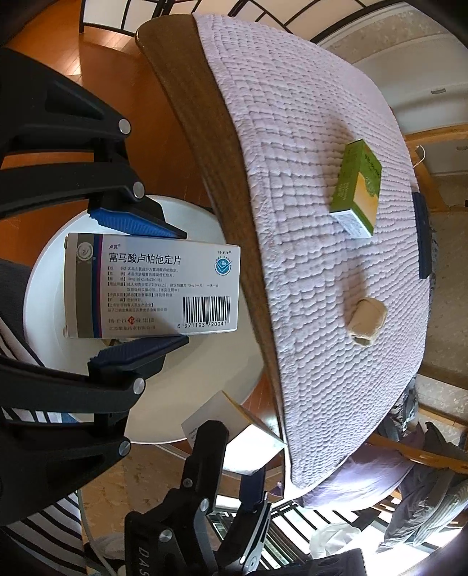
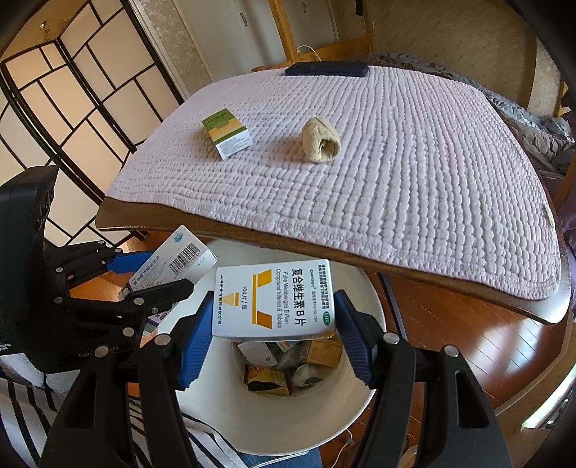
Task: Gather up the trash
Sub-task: 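Lower the white tablet box with the left gripper while the right lowers the vitamin B box into the bin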
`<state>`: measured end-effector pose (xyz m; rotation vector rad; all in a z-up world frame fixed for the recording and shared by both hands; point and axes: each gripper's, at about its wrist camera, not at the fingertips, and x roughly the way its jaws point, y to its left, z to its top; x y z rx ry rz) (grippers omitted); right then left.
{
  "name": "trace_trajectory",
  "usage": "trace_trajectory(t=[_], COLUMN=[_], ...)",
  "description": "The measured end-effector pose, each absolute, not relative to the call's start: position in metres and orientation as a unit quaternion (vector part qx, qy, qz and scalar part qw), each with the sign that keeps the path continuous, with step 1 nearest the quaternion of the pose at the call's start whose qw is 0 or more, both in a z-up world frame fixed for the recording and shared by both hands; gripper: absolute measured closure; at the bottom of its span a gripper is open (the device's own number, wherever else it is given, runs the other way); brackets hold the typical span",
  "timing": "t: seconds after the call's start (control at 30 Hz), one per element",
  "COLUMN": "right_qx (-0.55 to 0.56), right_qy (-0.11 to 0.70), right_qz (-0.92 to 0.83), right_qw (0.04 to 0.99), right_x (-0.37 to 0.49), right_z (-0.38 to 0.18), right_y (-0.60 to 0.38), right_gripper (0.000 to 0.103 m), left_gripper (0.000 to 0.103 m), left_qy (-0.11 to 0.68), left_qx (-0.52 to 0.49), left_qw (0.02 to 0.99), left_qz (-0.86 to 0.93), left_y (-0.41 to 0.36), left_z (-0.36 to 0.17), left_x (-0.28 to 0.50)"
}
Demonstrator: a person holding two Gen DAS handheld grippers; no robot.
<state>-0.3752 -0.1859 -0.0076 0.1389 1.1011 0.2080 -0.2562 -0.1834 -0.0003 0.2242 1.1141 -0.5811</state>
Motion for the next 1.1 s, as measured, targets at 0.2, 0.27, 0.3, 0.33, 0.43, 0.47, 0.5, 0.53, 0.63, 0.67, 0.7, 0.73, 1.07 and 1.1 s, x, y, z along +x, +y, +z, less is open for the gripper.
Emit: trace_trajectory(t=[0.2,0.27,0.3,0.33,0.43,0.47,0.5,0.53,0.63,0.67,0.7,0.73,1.07,1.1], right_qx=[0.066,0.065,0.065,0.065,0.062,0.061,0.06,0.061,0.063,0.063,0.063,0.063,0.065,0.066], right_qy=[0.528,0.531,0.531,0.533,0.537,0.538,0.539,0.54,0.544,0.545,0.546,0.546,0.559,0.56], right_qz=[0.102,0.102,0.102,0.102,0.102,0.102,0.102,0.102,0.102,0.101,0.1,0.1,0.096,0.096], right_qw=[0.84,0.839,0.838,0.838,0.835,0.835,0.834,0.833,0.831,0.83,0.829,0.829,0.821,0.821], right_x=[-0.375,-0.374,-0.375,-0.374,-0.373,-0.372,-0.372,-0.371,-0.369,-0.369,-0.368,-0.368,-0.361,-0.36], right_z=[-0.014,-0.016,-0.017,-0.018,-0.024,-0.025,-0.027,-0.028,-0.034,-0.035,-0.037,-0.038,-0.054,-0.056], right_y=[-0.183,-0.182,-0.182,-0.182,-0.18,-0.179,-0.179,-0.179,-0.178,-0.178,-0.179,-0.178,-0.175,-0.175], right_gripper=[0.04,0.04,0.04,0.04,0.039,0.039,0.039,0.039,0.039,0.04,0.04,0.04,0.039,0.039], left_gripper=[0.051,0.051,0.051,0.051,0.051,0.051,0.051,0.051,0.051,0.051,0.051,0.051,0.051,0.051], left_qy=[0.525,0.527,0.528,0.529,0.533,0.534,0.535,0.535,0.538,0.539,0.54,0.541,0.549,0.549], left_qx=[0.113,0.115,0.116,0.117,0.12,0.12,0.121,0.122,0.124,0.125,0.126,0.127,0.135,0.136], left_qw=[0.798,0.797,0.796,0.796,0.793,0.792,0.792,0.791,0.79,0.79,0.789,0.788,0.783,0.783], left_qz=[-0.272,-0.272,-0.271,-0.271,-0.27,-0.27,-0.27,-0.269,-0.266,-0.266,-0.265,-0.264,-0.259,-0.259], left_y=[-0.185,-0.187,-0.187,-0.187,-0.189,-0.189,-0.189,-0.189,-0.189,-0.189,-0.189,-0.189,-0.197,-0.197], left_z=[-0.006,-0.008,-0.01,-0.011,-0.016,-0.017,-0.018,-0.019,-0.024,-0.025,-0.026,-0.028,-0.042,-0.043], left_x=[-0.26,-0.261,-0.261,-0.261,-0.26,-0.259,-0.259,-0.259,-0.258,-0.259,-0.259,-0.258,-0.255,-0.255])
